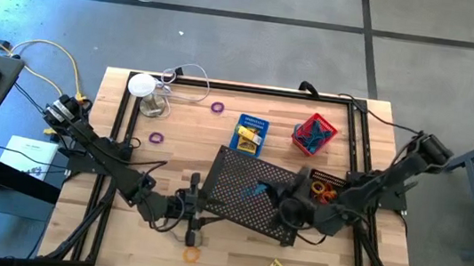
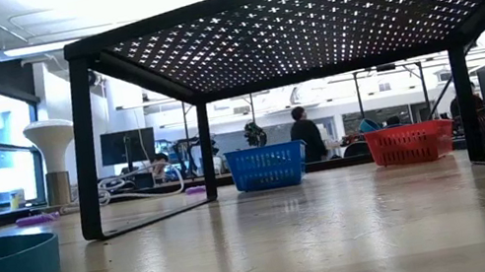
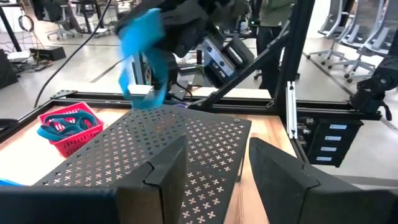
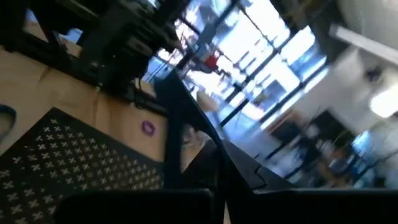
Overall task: Pick & Place Office Desk Supplies
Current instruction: Put the blue rubber band into the red bin
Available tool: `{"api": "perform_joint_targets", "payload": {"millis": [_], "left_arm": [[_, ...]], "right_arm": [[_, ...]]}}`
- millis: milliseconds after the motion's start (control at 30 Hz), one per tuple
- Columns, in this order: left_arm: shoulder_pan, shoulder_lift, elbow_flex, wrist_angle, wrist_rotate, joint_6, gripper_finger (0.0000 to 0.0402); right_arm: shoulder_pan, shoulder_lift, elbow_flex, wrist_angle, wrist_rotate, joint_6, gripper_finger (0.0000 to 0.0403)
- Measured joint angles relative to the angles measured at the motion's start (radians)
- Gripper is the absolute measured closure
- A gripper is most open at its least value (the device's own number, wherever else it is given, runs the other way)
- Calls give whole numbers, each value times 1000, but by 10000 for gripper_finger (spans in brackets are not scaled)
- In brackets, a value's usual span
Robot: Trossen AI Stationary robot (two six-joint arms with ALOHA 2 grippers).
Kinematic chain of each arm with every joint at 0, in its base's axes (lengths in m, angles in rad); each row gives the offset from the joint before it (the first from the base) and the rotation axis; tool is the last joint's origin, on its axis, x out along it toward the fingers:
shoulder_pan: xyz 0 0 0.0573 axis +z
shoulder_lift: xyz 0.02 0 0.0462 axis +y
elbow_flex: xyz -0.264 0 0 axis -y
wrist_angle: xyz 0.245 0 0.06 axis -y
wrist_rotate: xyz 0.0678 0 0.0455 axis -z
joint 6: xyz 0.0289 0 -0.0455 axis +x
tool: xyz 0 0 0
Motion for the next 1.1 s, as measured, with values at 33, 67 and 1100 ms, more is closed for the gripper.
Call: {"api": "perform_joint_targets", "payload": {"millis": [33, 67, 1100], "left_arm": [[-2, 0, 0, 0, -1, 0, 236], [-5, 0, 0, 0, -2, 0, 236], [-35, 0, 0, 0, -2, -7, 236]], "right_arm": [[-7, -21, 0, -55, 5, 71, 401], [-14, -43, 0, -111, 22, 135, 401], [-1065, -357, -70, -1083, -568, 971, 401]]}}
